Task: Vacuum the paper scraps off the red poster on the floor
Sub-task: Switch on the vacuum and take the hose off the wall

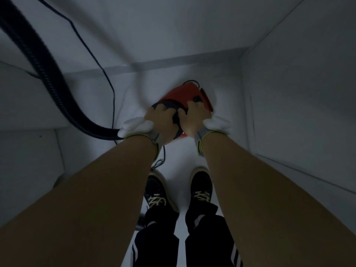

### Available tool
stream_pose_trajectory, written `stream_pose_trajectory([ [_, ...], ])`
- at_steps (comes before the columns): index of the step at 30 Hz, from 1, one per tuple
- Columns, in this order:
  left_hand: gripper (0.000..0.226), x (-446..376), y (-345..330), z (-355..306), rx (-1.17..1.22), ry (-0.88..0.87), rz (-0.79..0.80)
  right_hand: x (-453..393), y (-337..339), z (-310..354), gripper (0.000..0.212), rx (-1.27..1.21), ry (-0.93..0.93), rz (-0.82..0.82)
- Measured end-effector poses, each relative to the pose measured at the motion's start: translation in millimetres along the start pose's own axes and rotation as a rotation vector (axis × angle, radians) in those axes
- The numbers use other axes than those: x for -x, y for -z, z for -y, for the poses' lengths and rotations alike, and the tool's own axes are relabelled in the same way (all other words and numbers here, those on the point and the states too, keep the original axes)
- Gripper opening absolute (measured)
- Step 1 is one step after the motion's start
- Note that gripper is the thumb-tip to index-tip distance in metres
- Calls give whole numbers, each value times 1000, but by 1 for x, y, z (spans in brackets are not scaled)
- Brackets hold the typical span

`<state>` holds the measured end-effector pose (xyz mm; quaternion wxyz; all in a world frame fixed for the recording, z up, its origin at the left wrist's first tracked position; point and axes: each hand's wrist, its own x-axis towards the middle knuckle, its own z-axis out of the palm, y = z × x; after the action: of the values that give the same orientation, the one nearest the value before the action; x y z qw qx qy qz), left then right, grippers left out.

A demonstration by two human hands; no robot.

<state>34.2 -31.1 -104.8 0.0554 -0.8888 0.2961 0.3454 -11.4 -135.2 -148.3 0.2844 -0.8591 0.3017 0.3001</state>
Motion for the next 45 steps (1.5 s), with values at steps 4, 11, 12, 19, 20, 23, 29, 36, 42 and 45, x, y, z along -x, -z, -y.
stream_pose_trajectory([
  [4,38,26,26,9,54,59,-11,30,26,23,37,75,61,-63],
  [11,40,105,91,46,208,215,-159,115,100,101,27,137,208,-52],
  [12,40,117,99,52,215,253,-163,126,105,112,26,156,237,-42],
  [19,36,215,164,115,286,448,-294,205,140,215,26,233,446,-40],
  [20,36,233,172,126,295,481,-312,218,143,230,26,234,485,-41],
  [23,40,293,190,163,322,586,-397,262,150,282,28,266,621,-10],
  [29,35,374,211,217,428,851,-632,315,158,350,24,342,792,7],
  [36,47,445,232,302,812,1139,-902,370,153,426,23,466,930,-44],
  [42,43,434,234,341,1051,936,-694,384,150,474,25,522,979,-143],
  [45,34,433,236,346,1077,882,-710,393,149,497,20,582,1056,-194],
])
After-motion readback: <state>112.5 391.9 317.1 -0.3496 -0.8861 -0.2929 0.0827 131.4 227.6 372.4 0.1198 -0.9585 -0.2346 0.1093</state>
